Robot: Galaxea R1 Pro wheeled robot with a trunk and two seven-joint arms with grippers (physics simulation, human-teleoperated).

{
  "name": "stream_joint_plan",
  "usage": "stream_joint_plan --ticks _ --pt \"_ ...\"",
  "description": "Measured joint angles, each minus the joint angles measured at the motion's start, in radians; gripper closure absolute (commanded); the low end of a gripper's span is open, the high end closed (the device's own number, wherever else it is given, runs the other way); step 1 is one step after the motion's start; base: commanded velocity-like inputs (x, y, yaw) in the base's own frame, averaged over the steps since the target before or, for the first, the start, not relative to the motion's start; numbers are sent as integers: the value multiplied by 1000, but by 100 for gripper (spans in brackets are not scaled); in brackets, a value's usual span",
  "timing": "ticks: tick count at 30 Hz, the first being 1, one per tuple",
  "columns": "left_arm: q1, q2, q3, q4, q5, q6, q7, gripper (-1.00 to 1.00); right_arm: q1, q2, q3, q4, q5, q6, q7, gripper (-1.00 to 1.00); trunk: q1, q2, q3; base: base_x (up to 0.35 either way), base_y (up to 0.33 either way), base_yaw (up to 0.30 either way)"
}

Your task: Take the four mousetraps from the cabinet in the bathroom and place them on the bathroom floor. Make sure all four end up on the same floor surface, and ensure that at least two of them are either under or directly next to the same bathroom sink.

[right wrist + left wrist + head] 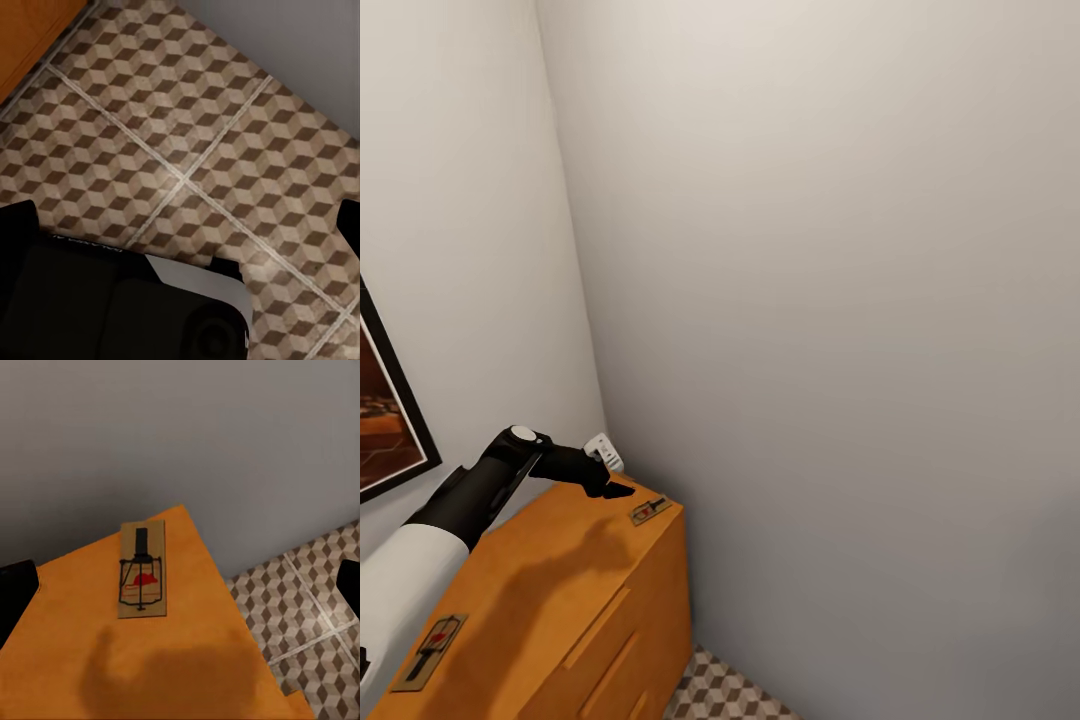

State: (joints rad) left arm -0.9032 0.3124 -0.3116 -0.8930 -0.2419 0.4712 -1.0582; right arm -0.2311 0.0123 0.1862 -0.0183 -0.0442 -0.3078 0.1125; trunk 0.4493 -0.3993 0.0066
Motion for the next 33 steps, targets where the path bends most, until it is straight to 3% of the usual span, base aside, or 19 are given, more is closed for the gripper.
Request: stream_joint_plan --ticks 33 --pt "0 0 1 33 1 -2 1 -100 0 0 0 0 0 0 0 -100 0 0 0 19 0 0"
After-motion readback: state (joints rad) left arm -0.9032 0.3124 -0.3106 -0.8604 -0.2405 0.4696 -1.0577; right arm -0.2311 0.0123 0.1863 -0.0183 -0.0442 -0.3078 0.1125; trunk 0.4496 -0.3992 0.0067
